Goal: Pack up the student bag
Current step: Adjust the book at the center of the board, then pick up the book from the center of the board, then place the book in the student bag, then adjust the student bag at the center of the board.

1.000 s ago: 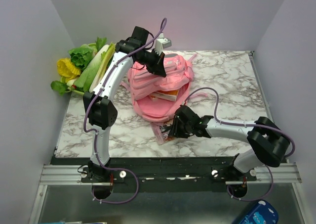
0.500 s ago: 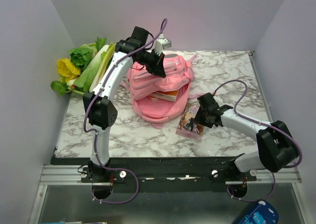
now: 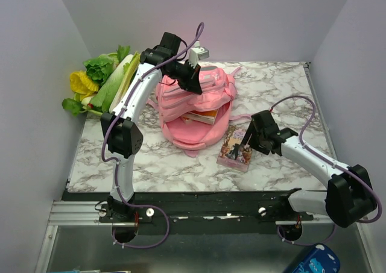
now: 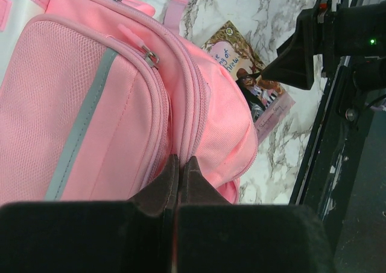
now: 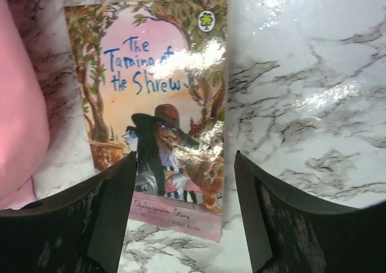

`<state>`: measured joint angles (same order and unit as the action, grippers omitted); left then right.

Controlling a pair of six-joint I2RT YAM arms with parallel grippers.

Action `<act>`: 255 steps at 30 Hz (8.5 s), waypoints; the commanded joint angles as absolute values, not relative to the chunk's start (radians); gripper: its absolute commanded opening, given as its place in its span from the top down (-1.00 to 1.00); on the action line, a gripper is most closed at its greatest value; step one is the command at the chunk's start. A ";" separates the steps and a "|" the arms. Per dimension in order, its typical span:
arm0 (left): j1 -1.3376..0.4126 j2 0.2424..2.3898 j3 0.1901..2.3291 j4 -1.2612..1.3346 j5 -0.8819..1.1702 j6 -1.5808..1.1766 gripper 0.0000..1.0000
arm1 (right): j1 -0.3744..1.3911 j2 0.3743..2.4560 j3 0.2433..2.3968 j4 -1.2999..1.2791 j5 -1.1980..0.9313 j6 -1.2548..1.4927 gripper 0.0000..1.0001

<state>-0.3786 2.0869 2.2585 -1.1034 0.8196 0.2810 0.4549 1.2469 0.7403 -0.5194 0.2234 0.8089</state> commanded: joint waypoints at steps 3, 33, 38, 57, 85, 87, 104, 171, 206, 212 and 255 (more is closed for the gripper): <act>-0.371 2.003 2.266 -1.109 0.884 0.264 1.00 | 0.387 1.298 0.675 -0.509 0.166 0.787 -0.49; -0.410 1.942 1.987 -1.023 0.851 0.293 1.00 | 0.370 1.465 0.614 0.077 -0.218 1.084 0.35; -0.423 1.950 1.983 -1.011 0.848 0.288 1.00 | 0.374 1.451 0.630 0.109 -0.207 1.111 0.84; -0.430 1.970 2.051 -1.015 0.856 0.273 1.00 | 0.439 1.617 0.695 0.152 -0.181 1.111 0.70; -0.420 1.987 2.237 -0.994 0.810 0.192 1.00 | 0.445 0.790 0.603 -0.196 -0.127 1.077 0.99; -0.420 1.973 2.224 -0.948 0.804 0.158 1.00 | 0.443 0.782 0.635 -0.196 -0.140 1.092 0.99; -0.433 1.887 2.186 -0.850 0.845 0.041 1.00 | 0.443 1.163 0.718 0.176 -0.049 1.262 0.99; -0.584 1.990 1.913 -0.591 0.798 0.003 0.66 | 1.085 1.149 0.653 -0.514 0.562 0.802 0.59; -0.241 1.980 1.991 -0.712 0.810 0.270 -0.09 | 0.888 1.155 0.830 -0.368 0.437 0.772 -0.36; -0.230 2.019 1.899 -0.491 0.778 0.192 -0.20 | 1.005 1.316 0.836 -0.268 0.376 0.776 -0.32; -0.394 1.781 1.451 -0.520 0.799 0.207 -0.21 | 0.794 1.075 0.654 -0.413 0.434 0.916 -0.33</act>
<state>-0.3820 1.8317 1.4544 -0.5072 0.7681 0.2932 0.7116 1.1748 0.7254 -0.4122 0.4648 0.8604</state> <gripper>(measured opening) 0.607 0.662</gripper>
